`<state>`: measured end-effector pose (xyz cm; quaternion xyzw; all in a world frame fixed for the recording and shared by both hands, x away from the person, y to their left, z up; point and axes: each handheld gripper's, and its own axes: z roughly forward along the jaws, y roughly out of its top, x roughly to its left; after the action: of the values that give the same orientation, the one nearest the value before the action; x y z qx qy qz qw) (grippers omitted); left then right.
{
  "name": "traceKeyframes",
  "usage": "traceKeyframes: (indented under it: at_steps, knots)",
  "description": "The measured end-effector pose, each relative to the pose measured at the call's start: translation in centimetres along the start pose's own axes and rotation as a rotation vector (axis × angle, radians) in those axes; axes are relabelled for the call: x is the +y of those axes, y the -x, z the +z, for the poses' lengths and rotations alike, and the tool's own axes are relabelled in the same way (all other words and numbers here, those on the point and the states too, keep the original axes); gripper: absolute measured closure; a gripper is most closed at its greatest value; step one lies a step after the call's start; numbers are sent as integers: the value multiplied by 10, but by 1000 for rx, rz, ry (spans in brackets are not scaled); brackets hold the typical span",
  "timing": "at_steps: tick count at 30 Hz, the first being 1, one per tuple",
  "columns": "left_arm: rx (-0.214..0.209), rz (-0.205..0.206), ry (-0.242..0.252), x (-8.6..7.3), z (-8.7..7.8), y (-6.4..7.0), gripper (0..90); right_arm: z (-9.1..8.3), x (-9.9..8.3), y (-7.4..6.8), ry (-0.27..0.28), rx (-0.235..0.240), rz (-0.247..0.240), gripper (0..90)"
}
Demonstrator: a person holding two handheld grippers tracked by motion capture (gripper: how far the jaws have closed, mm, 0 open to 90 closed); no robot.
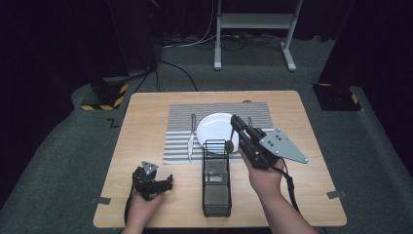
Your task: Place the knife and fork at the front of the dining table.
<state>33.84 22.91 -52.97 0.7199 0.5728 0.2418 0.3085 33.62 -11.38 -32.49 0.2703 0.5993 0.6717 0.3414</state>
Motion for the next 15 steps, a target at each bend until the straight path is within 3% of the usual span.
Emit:
traceKeyframes:
  at_steps: [6,15]
  knots:
    - [0,0,0,0,0,0,63,-10,-2,19,3,-58,0,876]
    - [0,0,0,0,0,0,63,-23,-20,51,-42,-138,2,875]
